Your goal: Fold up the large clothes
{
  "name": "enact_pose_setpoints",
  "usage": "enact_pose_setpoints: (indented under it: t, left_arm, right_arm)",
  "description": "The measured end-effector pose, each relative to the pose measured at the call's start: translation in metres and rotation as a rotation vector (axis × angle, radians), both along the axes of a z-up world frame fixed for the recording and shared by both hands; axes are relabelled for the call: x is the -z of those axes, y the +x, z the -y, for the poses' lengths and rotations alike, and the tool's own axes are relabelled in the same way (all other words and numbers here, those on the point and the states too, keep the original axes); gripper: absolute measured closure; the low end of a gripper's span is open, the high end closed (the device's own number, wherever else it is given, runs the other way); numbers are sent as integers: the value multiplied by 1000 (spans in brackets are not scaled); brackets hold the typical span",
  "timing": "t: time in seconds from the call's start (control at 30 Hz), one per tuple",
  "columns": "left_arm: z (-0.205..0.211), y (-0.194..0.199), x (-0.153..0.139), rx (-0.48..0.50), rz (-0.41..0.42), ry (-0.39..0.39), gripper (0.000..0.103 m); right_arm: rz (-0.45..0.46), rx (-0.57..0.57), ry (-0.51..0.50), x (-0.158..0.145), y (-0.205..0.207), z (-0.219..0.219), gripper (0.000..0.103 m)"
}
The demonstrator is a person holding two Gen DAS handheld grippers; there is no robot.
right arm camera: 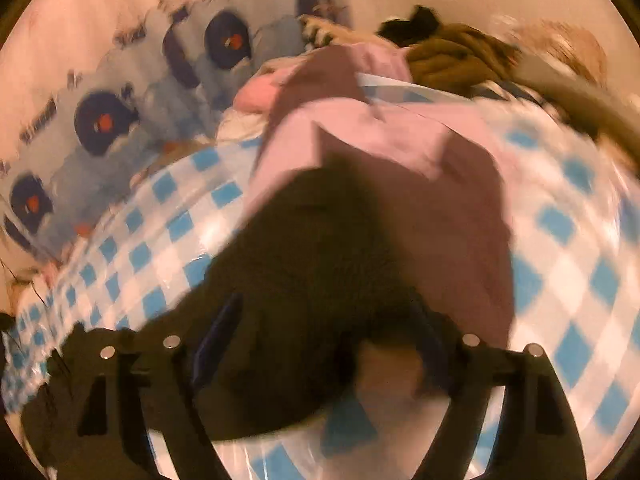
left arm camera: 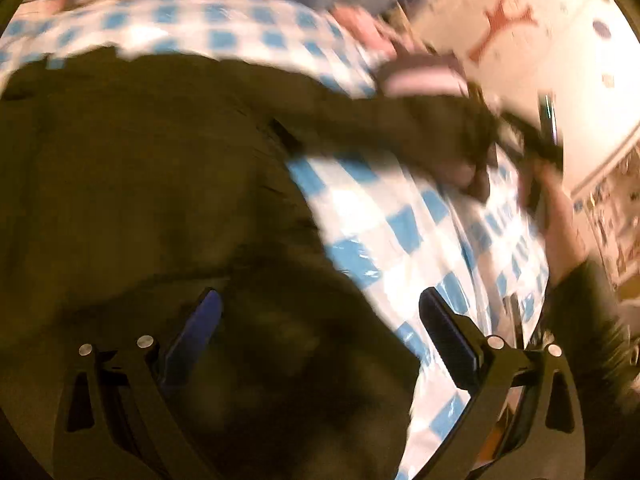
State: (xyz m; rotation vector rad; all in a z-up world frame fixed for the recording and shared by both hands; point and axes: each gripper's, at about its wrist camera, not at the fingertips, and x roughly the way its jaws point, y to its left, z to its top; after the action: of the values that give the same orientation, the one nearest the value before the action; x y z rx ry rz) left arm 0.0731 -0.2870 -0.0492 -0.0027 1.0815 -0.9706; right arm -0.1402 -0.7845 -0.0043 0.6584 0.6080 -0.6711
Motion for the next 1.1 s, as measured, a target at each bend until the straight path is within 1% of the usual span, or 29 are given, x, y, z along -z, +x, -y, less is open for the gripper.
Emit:
enact_pose_setpoints:
  t: [0.03, 0.07, 0.1, 0.17, 0.2, 0.23, 0.27, 0.3, 0.33, 0.37, 0.43, 0.47, 0.5, 0.53, 0.57, 0.6, 0.63, 0.67, 0.73, 0.77, 0.83, 0.87, 0.9, 0.93, 0.97, 1.0, 1.03, 1.07, 1.1]
  left_arm:
    - [-21, 1, -7, -29, 21, 7, 8]
    - [-45, 1, -14, -61, 49, 24, 8]
    - [-67, 0, -17, -83, 65, 46, 8]
    - [-108, -4, -16, -143, 91, 112, 8]
    - [-126, 0, -13, -173, 87, 138, 8]
    - [-147, 0, -8, -221, 70, 160, 8]
    - [-165, 0, -5, -263, 54, 172, 8]
    - [-181, -2, -3, -303, 39, 179, 8]
    - [-199, -7, -2, -348, 24, 175, 8]
    - [-210, -12, -2, -372, 17, 166, 8]
    - [-235, -28, -8, -416, 7, 141, 8]
    - [-243, -34, -9, -431, 8, 140, 8]
    - [-254, -41, -12, -445, 10, 139, 8]
    - [-265, -47, -15, -453, 13, 137, 8]
    - [-274, -53, -17, -461, 19, 139, 8]
    - [-284, -59, -19, -469, 25, 142, 8]
    - [-294, -63, -20, -483, 29, 144, 8]
    - [-300, -67, -22, -494, 27, 140, 8]
    - [-315, -68, -21, -519, 9, 124, 8]
    - [-320, -68, -17, -529, 1, 121, 8]
    - [-328, -70, -11, -544, -19, 127, 8]
    - [-332, -71, -8, -548, -28, 132, 8]
    - [-333, -70, -3, -550, -40, 137, 8]
    - [-334, -71, 3, -546, -53, 150, 8]
    - [-335, -73, 7, -545, -56, 167, 8]
    - [-335, -73, 11, -545, -55, 190, 8]
    - [-336, -73, 14, -548, -50, 214, 8]
    - [-338, -74, 16, -552, -48, 228, 8]
    - [-342, -73, 17, -560, -49, 231, 8]
  right_arm:
    - [17, -37, 13, 3, -11, -15, 24]
    - [50, -186, 59, 17, -20, -51, 21]
    - [48, -315, 89, 27, -17, -78, 20]
    - [-20, -652, 147, 57, -10, -166, 18]
    - [-62, -796, 199, 72, -2, -204, 17]
    - [-91, -872, 227, 81, 2, -229, 17]
    - [-130, -967, 273, 94, 10, -265, 17]
    - [-172, -1028, 299, 103, 19, -289, 17]
    - [-200, -1048, 293, 105, 26, -302, 17]
    - [-220, -1058, 284, 108, 33, -317, 16]
    - [-226, -1075, 298, 107, 41, -330, 16]
    - [-214, -1079, 298, 101, 40, -332, 22]
    - [-183, -1088, 314, 91, 35, -335, 51]
    - [-156, -1088, 302, 78, 29, -338, 67]
    - [-121, -1090, 274, 61, 18, -341, 80]
    - [-78, -1094, 276, 45, 5, -341, 85]
    - [-47, -1089, 275, 32, 2, -342, 86]
    - [0, -1075, 269, 15, -19, -342, 87]
    - [66, -1053, 299, -1, -49, -335, 87]
    - [86, -1031, 316, -3, -66, -332, 86]
    - [81, -994, 342, 2, -79, -324, 86]
    - [39, -954, 381, 19, -90, -316, 86]
    - [-1, -926, 418, 33, -92, -311, 84]
    - [-80, -870, 449, 57, -97, -300, 80]
    - [-163, -780, 439, 78, -103, -287, 64]
    - [-183, -725, 454, 88, -104, -276, 54]
    - [-128, -687, 513, 93, -112, -263, 54]
    - [-121, -635, 458, 85, -116, -259, 53]
    - [-124, -610, 367, 69, -116, -260, 43]
